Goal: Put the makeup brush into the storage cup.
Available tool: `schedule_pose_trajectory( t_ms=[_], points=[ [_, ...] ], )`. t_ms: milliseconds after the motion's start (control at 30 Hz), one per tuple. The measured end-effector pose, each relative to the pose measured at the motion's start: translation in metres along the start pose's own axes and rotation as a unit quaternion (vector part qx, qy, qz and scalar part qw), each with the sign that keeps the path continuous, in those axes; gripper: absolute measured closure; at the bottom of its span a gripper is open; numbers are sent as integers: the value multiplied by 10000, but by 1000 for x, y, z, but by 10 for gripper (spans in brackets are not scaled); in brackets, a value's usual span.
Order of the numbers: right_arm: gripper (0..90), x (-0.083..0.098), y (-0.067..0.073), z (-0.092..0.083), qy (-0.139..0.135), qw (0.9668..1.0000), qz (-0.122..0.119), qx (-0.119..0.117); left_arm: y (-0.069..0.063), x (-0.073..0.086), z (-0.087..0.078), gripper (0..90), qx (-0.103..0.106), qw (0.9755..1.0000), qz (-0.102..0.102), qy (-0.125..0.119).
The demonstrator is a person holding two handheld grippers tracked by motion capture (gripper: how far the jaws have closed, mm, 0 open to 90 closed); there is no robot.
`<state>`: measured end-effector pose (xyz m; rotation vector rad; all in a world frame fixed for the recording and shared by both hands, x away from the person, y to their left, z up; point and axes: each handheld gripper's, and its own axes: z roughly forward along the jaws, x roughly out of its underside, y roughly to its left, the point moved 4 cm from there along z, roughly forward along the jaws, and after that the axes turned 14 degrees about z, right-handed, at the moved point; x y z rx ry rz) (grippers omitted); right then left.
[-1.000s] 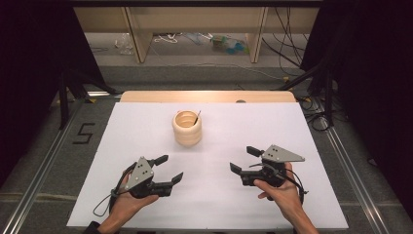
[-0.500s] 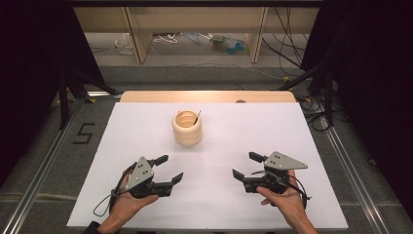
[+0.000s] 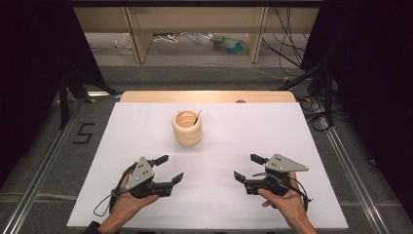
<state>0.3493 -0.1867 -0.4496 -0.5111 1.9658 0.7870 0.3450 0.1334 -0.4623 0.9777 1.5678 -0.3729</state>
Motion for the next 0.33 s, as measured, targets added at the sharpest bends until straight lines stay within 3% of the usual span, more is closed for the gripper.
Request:
schedule_pose_trajectory(
  t_ms=[233,267,333],
  points=[
    [162,1,0,0,2,10000,35,13,1,0,0,239,-15,10000,-52,-5],
    [162,1,-1,0,-5,10000,32,14,2,0,0,239,11,10000,53,0],
    [162,1,-1,0,13,10000,46,25,1,0,1,239,3,10000,-43,-5]
  ],
)
